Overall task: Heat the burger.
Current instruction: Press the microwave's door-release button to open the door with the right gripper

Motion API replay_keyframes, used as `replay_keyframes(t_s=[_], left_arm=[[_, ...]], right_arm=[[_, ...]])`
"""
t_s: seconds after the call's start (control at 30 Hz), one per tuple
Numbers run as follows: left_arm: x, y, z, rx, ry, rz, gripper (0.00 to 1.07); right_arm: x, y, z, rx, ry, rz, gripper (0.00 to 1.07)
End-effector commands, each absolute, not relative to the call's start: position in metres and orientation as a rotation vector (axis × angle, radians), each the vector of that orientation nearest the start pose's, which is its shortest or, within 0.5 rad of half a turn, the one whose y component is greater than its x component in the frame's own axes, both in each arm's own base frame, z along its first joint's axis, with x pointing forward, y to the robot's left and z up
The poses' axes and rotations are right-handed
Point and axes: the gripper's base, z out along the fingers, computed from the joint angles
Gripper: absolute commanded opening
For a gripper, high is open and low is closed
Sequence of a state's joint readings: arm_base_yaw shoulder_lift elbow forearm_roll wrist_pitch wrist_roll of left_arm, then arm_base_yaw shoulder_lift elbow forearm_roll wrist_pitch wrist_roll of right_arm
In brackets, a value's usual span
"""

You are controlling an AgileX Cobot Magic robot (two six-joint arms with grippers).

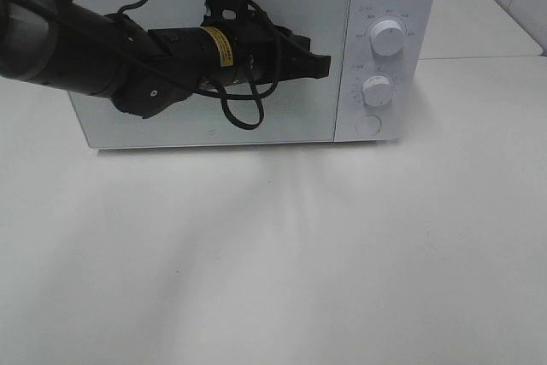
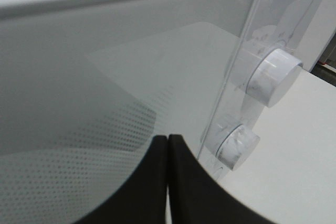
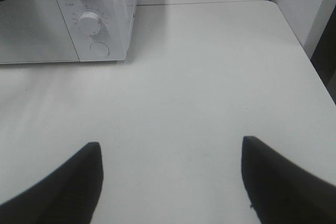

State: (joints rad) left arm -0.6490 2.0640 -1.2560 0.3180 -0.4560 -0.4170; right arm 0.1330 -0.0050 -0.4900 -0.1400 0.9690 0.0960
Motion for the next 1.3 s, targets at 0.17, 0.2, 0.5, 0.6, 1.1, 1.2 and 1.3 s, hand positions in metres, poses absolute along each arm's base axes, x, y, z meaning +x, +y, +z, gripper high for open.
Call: replay_keyframes(t_s=[0.17, 0.2, 0.5, 0.6, 1.1, 1.2, 1.3], left_arm=[[0.358, -0.294, 0.191, 0.591, 1.764, -0.669, 0.00], [0.352, -0.299, 0.192, 0.610, 1.780, -0.668, 0.00], [0.332, -0.309, 0.196, 0.667, 1.912, -0.615, 0.04], [0.325, -0.312, 0.201, 0.687, 1.939, -0.599, 0.22], [0.267, -0.313, 0.214, 0.844, 2.305, -0.342, 0.79], [0.259, -0.302, 0.213, 0.852, 2.430, -0.247, 0.79], [0.251, -0.291, 0.214, 0.879, 2.557, -0.168, 0.79]], right_arm=[[-0.004, -0.011, 0.283, -0.038, 1.916, -0.022, 0.70], [-0.004, -0.011, 0.283, -0.038, 1.916, -0.022, 0.70], [-0.004, -0.011, 0.283, -0.038, 1.916, -0.022, 0.70], [-0.004, -0.011, 0.283, -0.038, 1.916, -0.022, 0.70], [-0.004, -0.011, 0.283, -0.038, 1.916, -0.022, 0.70], [-0.004, -0.011, 0.283, -0.038, 1.916, -0.022, 0.70], [-0.004, -0.011, 0.283, -0.038, 1.916, -0.022, 0.70]])
